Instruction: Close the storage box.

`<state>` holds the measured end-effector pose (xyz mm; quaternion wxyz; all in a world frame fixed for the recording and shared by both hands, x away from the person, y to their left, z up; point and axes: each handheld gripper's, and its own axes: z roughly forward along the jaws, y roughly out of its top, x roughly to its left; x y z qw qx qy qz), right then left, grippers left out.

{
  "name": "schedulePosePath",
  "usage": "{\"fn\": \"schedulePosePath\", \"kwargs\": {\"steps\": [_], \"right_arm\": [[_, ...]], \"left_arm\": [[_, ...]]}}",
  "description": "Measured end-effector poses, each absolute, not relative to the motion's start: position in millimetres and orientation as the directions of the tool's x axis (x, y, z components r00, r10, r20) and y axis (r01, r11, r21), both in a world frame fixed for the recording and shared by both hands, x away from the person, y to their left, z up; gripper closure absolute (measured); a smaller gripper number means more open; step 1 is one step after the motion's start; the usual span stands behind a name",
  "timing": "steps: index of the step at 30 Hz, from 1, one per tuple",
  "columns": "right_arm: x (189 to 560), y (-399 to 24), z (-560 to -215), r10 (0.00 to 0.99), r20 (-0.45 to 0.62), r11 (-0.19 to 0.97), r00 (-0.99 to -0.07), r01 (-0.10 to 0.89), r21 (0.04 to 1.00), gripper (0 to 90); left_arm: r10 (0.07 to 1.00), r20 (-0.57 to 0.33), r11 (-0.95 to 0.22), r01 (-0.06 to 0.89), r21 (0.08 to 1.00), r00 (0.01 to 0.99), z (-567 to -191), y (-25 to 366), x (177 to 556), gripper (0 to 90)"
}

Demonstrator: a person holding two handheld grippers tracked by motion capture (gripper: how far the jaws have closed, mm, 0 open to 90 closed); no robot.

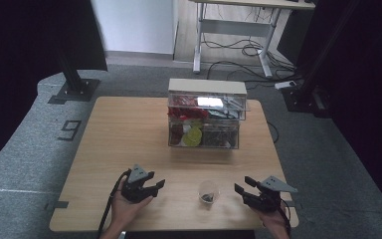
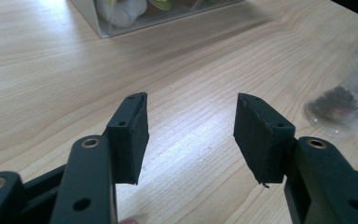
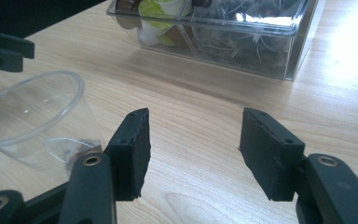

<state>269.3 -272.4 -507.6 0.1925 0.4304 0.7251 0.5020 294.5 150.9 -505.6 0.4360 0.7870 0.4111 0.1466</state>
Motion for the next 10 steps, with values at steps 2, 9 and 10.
{"fn": "schedulePosePath", "kwargs": {"steps": [2, 9, 10], "right_arm": [[269.6, -272.4, -508.4, 0.818, 0.148, 0.131, -0.555, 0.431, 0.893, 41.8], [269.9, -273.0, -510.0, 0.823, 0.146, 0.131, -0.549, 0.433, 0.892, 40.9], [269.9, -273.2, -510.1, 0.823, 0.146, 0.131, -0.548, 0.433, 0.892, 40.8]], "left_arm": [[0.776, -0.127, -0.280, 0.519, 0.808, 0.618, -505.5, 150.9, 294.7, 45.3], [0.779, -0.116, -0.289, 0.517, 0.806, 0.617, -507.9, 150.5, 293.5, 44.6], [0.779, -0.116, -0.289, 0.516, 0.807, 0.617, -508.0, 150.6, 294.0, 44.3]]}}
